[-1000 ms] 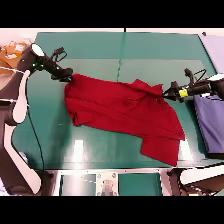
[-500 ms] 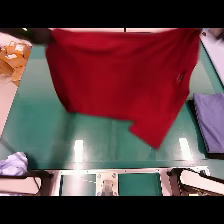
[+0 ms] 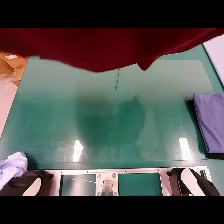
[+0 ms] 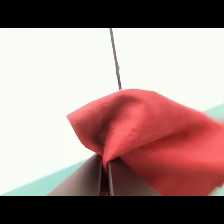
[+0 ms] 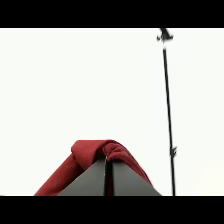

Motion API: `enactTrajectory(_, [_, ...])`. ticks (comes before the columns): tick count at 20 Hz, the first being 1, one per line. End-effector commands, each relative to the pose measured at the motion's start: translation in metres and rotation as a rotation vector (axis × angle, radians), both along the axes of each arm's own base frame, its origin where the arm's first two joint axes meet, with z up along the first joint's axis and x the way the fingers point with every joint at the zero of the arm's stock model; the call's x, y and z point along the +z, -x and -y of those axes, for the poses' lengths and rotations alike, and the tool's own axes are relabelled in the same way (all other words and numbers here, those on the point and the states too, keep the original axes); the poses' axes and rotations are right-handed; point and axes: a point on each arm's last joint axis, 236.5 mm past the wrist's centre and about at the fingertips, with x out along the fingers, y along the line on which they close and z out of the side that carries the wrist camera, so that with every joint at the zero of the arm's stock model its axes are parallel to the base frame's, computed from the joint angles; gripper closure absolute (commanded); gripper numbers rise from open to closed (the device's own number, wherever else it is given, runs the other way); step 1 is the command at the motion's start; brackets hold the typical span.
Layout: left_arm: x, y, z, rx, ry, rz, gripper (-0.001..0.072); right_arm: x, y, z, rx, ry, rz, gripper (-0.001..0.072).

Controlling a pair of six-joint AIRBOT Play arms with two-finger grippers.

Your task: Fold the shirts.

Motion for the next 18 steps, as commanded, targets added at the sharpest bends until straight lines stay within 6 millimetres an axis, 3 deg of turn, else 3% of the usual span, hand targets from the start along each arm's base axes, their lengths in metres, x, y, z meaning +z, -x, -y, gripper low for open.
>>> enactTrajectory(1, [0.012, 0.016, -0.017, 0.08, -0.026, 0.067, 0.0689, 0.019, 0.031, -0.008, -0.066, 0.015, 0.081, 0.0694])
enactTrajectory(4, [-0.021, -0.055, -0.029, 0.125, -0.012, -0.073, 0.0689, 0.007, 0.009, 0.008, -0.058, -0.016, 0.028, 0.0695])
enactTrajectory(5, [-0.041, -0.084, -0.024, 0.1, -0.004, -0.147, 0.0689, -0.004, -0.005, 0.016, -0.047, -0.031, -0.013, 0.0695])
enactTrajectory(7, [-0.099, -0.148, -0.008, 0.027, 0.022, -0.331, 0.0689, -0.044, -0.044, 0.025, 0.032, -0.071, -0.147, 0.0694])
enactTrajectory(9, [-0.172, -0.213, 0.0, -0.006, 0.059, -0.536, 0.0689, -0.111, -0.104, 0.025, 0.124, -0.122, -0.328, 0.0695])
enactTrajectory(13, [-0.303, -0.305, 0.018, -0.076, 0.137, -0.814, 0.0689, -0.295, -0.227, 0.017, 0.138, -0.142, -0.722, 0.0695])
enactTrajectory(16, [-0.405, -0.346, 0.03, -0.109, 0.21, -1.002, 0.0688, -0.413, -0.29, 0.01, 0.161, -0.222, -0.936, 0.0694])
enactTrajectory(18, [-0.468, -0.359, 0.035, -0.114, 0.238, -1.114, 0.0688, -0.488, -0.309, 0.005, 0.172, -0.255, -1.07, 0.0695])
